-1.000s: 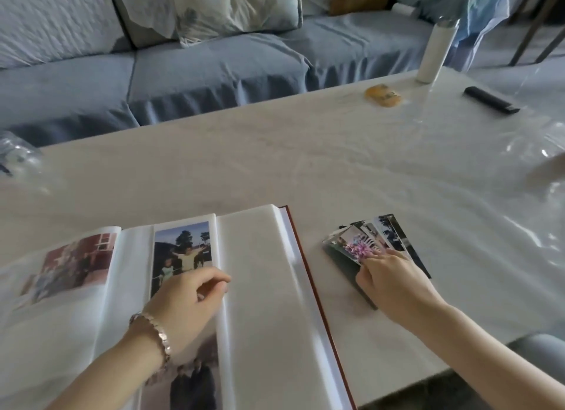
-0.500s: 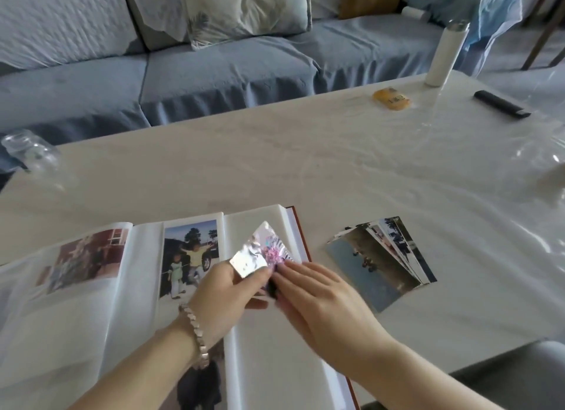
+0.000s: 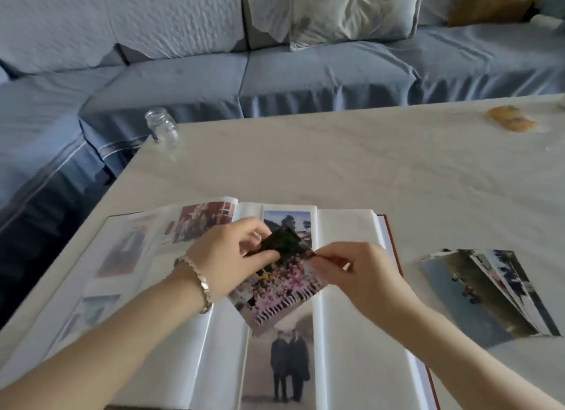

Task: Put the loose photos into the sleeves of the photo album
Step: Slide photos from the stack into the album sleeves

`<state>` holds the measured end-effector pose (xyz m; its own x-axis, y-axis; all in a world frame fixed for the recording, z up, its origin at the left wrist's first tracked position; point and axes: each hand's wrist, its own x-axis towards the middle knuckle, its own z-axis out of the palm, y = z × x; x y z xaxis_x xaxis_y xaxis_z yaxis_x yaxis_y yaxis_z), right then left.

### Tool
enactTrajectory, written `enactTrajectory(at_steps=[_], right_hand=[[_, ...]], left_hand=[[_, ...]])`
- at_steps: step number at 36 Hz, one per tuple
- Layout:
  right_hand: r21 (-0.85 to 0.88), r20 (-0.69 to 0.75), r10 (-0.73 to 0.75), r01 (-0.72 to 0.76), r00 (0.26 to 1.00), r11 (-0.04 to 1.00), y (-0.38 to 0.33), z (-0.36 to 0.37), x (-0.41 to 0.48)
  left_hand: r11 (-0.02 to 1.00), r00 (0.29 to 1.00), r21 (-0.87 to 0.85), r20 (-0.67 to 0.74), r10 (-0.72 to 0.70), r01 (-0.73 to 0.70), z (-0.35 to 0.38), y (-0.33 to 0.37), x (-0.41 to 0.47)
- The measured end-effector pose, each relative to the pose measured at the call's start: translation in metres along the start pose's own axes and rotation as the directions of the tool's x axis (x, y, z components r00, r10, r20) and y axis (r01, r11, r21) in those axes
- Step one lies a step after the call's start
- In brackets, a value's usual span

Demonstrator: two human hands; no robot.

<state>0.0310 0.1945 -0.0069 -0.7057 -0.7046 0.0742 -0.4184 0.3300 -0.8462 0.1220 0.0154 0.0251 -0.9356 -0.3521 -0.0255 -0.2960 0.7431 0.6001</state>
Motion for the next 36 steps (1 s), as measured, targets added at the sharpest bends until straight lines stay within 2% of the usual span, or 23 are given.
enactTrajectory(at_steps=[3, 5, 6, 8, 10, 12, 15, 18, 21, 23, 27, 32, 36], right_hand=[[0.178, -0.102, 0.014, 0.005, 0.995, 0.984, -0.012, 0.015, 0.009], [0.316, -0.149, 0.050, -0.001, 0.988, 0.949, -0.021, 0.025, 0.015], [0.378, -0.163, 0.079, -0.012, 0.983, 0.926, -0.025, 0.031, 0.018], [0.451, -0.171, 0.120, -0.031, 0.978, 0.892, -0.035, 0.045, 0.023], [0.469, -0.149, 0.113, -0.030, 0.982, 0.883, -0.044, 0.058, 0.029], [0.439, -0.096, 0.071, -0.022, 0.993, 0.898, -0.052, 0.071, 0.034], [0.339, -0.019, 0.016, -0.008, 1.000, 0.941, -0.054, 0.088, 0.043], [0.021, 0.056, -0.066, 0.065, 0.996, 0.998, -0.044, 0.102, 0.053], [-0.269, 0.211, -0.152, 0.207, 0.965, 0.941, -0.033, 0.115, 0.071], [-0.369, 0.302, -0.151, 0.262, 0.941, 0.892, -0.026, 0.123, 0.086], [-0.504, 0.403, -0.063, 0.279, 0.913, 0.818, -0.015, 0.132, 0.111], [-0.556, 0.402, -0.075, 0.308, 0.912, 0.772, -0.009, 0.139, 0.121], [-0.571, 0.382, -0.096, 0.316, 0.919, 0.757, -0.007, 0.141, 0.120]], left_hand=[[0.948, 0.959, -0.310, -0.238, -0.151, 0.072, -0.003, -0.019, -0.008], [0.860, 0.902, -0.493, -0.297, -0.313, 0.136, -0.006, -0.028, -0.015], [0.809, 0.870, -0.563, -0.300, -0.392, 0.170, -0.008, -0.035, -0.018], [0.677, 0.820, -0.692, -0.220, -0.528, 0.250, -0.011, -0.051, -0.024], [0.549, 0.825, -0.791, -0.105, -0.555, 0.269, -0.015, -0.066, -0.032], [0.476, 0.834, -0.849, -0.079, -0.546, 0.231, -0.016, -0.075, -0.039], [0.554, 0.805, -0.812, -0.197, -0.559, 0.185, -0.019, -0.088, -0.045], [0.663, 0.744, -0.727, -0.342, -0.575, 0.178, -0.027, -0.111, -0.049], [0.802, 0.688, -0.549, -0.489, -0.535, 0.233, -0.035, -0.141, -0.055], [0.817, 0.670, -0.526, -0.520, -0.529, 0.237, -0.039, -0.160, -0.061], [0.816, 0.643, -0.541, -0.555, -0.527, 0.203, -0.047, -0.180, -0.069], [0.835, 0.568, -0.520, -0.639, -0.519, 0.178, -0.053, -0.192, -0.072], [0.847, 0.554, -0.496, -0.657, -0.511, 0.193, -0.053, -0.203, -0.075]])
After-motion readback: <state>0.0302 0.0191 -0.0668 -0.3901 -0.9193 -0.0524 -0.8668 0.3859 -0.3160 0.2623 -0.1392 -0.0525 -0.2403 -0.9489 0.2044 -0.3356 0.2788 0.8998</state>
